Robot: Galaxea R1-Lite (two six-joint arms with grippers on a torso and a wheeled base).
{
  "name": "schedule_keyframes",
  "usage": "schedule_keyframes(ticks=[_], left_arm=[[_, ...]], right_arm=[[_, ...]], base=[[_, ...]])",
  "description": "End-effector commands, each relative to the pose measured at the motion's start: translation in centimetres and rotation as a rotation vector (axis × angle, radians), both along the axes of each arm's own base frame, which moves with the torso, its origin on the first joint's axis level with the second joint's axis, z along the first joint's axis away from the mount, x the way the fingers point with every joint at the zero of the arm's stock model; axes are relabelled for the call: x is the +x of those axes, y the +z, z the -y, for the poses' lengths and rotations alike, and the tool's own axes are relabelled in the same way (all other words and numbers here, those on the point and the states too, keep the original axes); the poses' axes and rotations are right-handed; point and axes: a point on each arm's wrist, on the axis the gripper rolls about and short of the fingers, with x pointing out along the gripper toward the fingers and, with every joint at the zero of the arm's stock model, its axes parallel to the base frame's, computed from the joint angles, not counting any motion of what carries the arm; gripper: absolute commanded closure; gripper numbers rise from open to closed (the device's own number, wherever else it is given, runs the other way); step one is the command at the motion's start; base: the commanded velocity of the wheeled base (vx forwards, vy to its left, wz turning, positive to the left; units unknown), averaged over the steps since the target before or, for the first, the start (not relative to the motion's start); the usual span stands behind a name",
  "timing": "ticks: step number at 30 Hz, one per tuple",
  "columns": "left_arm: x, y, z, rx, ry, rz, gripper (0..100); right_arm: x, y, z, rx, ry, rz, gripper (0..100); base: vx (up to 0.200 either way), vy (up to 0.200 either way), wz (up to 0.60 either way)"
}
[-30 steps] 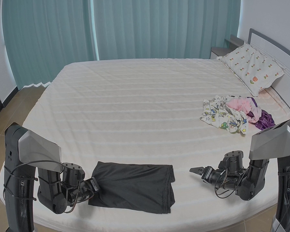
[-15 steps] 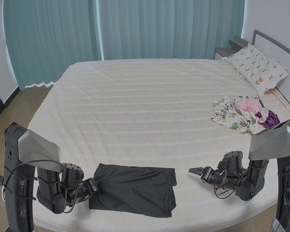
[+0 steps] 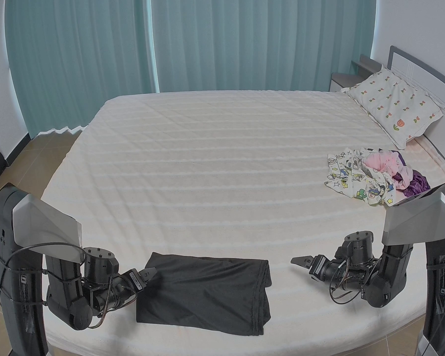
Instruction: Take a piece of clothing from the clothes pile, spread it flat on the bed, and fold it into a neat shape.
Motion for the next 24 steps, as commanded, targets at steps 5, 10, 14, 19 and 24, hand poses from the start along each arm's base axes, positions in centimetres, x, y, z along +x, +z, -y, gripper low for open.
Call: schedule_keyframes(ticks=[5, 10, 14, 19, 24], left_arm=[[0.3, 0.2, -0.2, -0.005, 0.008, 0.015, 0], [0.7, 0.1, -0.7, -0.046, 0.002, 0.042, 0], [1.0, 0.2, -0.8, -0.091, -0.001, 0.055, 0], [1.1, 0.3, -0.9, -0.122, 0.015, 0.061, 0], [1.2, 0.1, -1.0, -0.12, 0.021, 0.06, 0]], right_arm=[[0.7, 0.3, -0.4, 0.012, 0.004, 0.037, 0], [1.5, 1.2, -2.4, 0.015, 0.028, 0.098, 0], [3.0, 1.6, -4.2, 0.004, 0.029, 0.126, 0], [5.6, 1.2, -7.4, -0.04, 0.044, 0.069, 0], [7.0, -0.2, -9.4, -0.088, 0.017, 0.075, 0]], base=[[-0.08, 0.0, 0.0], [0.0, 0.0, 0.0], [0.0, 0.0, 0.0], [0.0, 0.0, 0.0], [0.0, 0.0, 0.0]])
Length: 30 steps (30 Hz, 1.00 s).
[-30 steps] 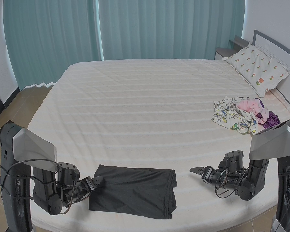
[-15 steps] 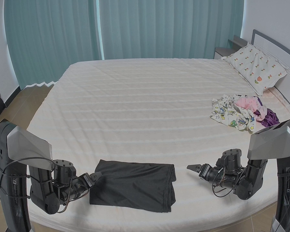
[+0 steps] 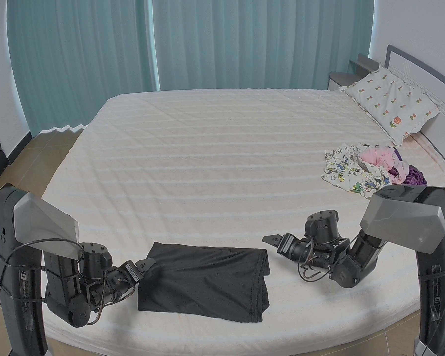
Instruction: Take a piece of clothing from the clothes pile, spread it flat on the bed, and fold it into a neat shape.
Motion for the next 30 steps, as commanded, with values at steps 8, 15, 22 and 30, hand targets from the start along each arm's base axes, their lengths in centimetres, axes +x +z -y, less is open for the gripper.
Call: schedule_keyframes(ticks=[8, 15, 22, 30], left_arm=[[0.2, -0.4, -0.2, -0.011, 0.009, -0.004, 0], [0.2, -0.4, -0.2, -0.01, 0.009, -0.006, 0], [0.4, -0.6, -0.1, -0.01, 0.011, -0.004, 0], [0.4, -0.6, -0.1, -0.01, 0.011, -0.004, 0]], right_arm=[[1.6, -2.1, -3.9, -0.044, 0.019, 0.004, 0], [2.3, -2.7, -5.1, -0.049, 0.027, 0.011, 0], [2.3, -2.8, -5.1, -0.082, 0.035, -0.015, 100], [2.7, -2.8, -4.2, -0.104, -0.025, 0.001, 100]], base=[[0.0, 0.0, 0.0], [0.0, 0.0, 0.0], [0.0, 0.0, 0.0], [0.0, 0.0, 0.0]])
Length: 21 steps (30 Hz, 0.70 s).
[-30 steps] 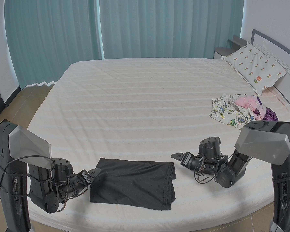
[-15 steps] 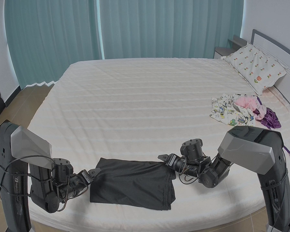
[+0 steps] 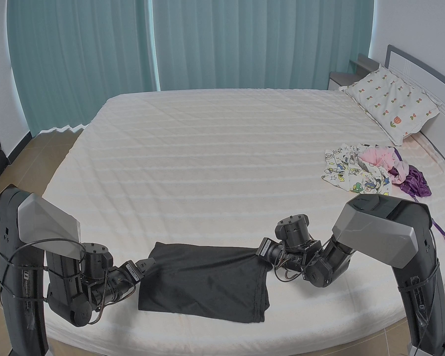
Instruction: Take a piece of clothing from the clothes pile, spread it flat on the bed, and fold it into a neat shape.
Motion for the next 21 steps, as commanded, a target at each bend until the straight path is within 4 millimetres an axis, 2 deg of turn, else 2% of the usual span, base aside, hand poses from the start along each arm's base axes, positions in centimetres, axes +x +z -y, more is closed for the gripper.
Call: schedule_keyframes(ticks=[1, 19, 20, 21], left_arm=[[0.04, -0.05, 0.0, 0.0, 0.001, 0.0, 0], [0.07, -0.08, 0.01, 0.0, 0.001, 0.0, 0], [0.07, -0.08, 0.01, 0.0, 0.001, 0.0, 0], [0.07, -0.08, 0.01, 0.0, 0.001, 0.0, 0]], right_arm=[[0.31, -0.01, 0.68, -0.004, -0.029, 0.006, 100], [0.46, -0.06, 0.81, 0.002, -0.037, 0.006, 100], [0.46, -0.07, 0.82, 0.001, -0.037, 0.005, 0], [0.46, -0.07, 0.82, 0.001, -0.037, 0.005, 0]], base=[[0.0, 0.0, 0.0], [0.0, 0.0, 0.0], [0.0, 0.0, 0.0], [0.0, 0.0, 0.0]])
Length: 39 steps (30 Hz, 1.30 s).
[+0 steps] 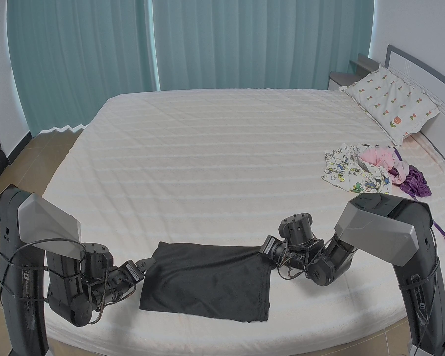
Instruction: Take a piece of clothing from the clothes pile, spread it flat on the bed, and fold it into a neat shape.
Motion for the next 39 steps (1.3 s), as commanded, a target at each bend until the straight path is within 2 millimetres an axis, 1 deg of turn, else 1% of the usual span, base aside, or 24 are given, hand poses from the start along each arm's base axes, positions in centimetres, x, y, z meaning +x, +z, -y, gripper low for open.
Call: schedule_keyframes(ticks=[1, 5, 6, 9, 12, 17, 18, 20, 25, 29, 33, 39], left_arm=[[0.0, 0.0, 0.0, 0.0, 0.0, -0.001, 0], [0.0, 0.0, 0.0, 0.0, 0.0, -0.001, 0], [0.0, 0.0, 0.0, 0.0, 0.0, 0.001, 0], [0.0, 0.0, 0.0, 0.0, 0.0, 0.001, 0], [0.0, 0.0, 0.0, 0.0, 0.0, -0.001, 0], [0.0, 0.0, 0.0, 0.0, 0.0, -0.001, 0], [0.0, 0.0, 0.0, 0.0, 0.0, -0.001, 0], [0.0, 0.0, 0.0, 0.0, 0.0, -0.001, 0], [0.0, 0.0, 0.0, 0.0, 0.0, -0.001, 0], [0.0, 0.0, 0.0, 0.0, 0.0, -0.001, 0], [0.1, 0.0, 0.0, -0.001, 0.002, 0.002, 0], [0.1, 0.0, 0.0, 0.0, 0.003, 0.002, 0]], right_arm=[[0.0, 0.0, 0.0, 0.0, 0.001, 0.0, 0], [0.0, 0.5, 0.1, 0.006, -0.004, 0.006, 0], [-0.2, 1.4, 0.2, 0.022, -0.013, 0.011, 0], [-1.5, 2.9, 0.3, 0.052, -0.022, -0.004, 0], [-2.9, 3.7, 0.2, 0.053, -0.005, -0.015, 0], [-3.7, 3.3, 0.4, 0.038, -0.002, -0.042, 0], [-4.1, 2.8, 0.7, 0.026, -0.003, -0.065, 0], [-4.3, 2.4, 0.8, 0.019, -0.004, -0.076, 0], [-4.8, 2.4, 1.0, 0.022, 0.0, -0.067, 0], [-6.2, 1.8, 0.5, 0.01, 0.039, -0.066, 0], [-7.2, 1.5, -0.1, 0.001, 0.088, -0.06, 0], [-8.1, 1.0, -1.1, -0.012, 0.131, -0.063, 0]], base=[[0.0, 0.0, 0.0], [0.0, 0.0, 0.0], [0.0, 0.0, 0.0], [0.0, 0.0, 0.0], [0.0, 0.0, 0.0], [0.0, 0.0, 0.0], [0.0, 0.0, 0.0], [0.0, 0.0, 0.0], [-0.2, 0.0, 0.0], [-0.2, 0.0, 0.0], [0.0, 0.0, 0.0], [0.0, 0.0, 0.0]])
